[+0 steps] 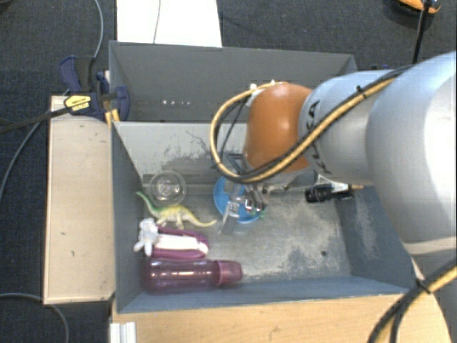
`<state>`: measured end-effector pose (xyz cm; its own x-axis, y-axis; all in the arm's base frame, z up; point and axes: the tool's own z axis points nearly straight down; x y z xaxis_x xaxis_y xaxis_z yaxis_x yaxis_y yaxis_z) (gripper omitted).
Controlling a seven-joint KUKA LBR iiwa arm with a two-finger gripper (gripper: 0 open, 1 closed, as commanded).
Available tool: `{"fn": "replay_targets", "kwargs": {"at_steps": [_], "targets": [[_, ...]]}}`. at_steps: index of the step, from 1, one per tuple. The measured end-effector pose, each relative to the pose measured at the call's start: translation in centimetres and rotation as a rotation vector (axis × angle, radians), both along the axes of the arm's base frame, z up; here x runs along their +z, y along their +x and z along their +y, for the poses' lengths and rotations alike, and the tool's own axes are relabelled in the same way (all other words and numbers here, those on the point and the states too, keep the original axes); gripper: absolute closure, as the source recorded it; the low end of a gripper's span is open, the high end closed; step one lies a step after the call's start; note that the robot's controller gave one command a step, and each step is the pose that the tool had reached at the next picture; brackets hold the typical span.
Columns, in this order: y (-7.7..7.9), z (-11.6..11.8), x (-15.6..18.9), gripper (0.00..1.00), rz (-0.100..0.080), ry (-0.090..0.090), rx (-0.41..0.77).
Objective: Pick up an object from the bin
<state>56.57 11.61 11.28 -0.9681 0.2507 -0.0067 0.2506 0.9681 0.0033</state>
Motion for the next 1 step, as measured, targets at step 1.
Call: {"fn": "replay_targets", "kwargs": {"at_steps": [1], "targets": [[0.4,-0.31,-3.03,0.0,0.007,0.0,-0.183]]}}
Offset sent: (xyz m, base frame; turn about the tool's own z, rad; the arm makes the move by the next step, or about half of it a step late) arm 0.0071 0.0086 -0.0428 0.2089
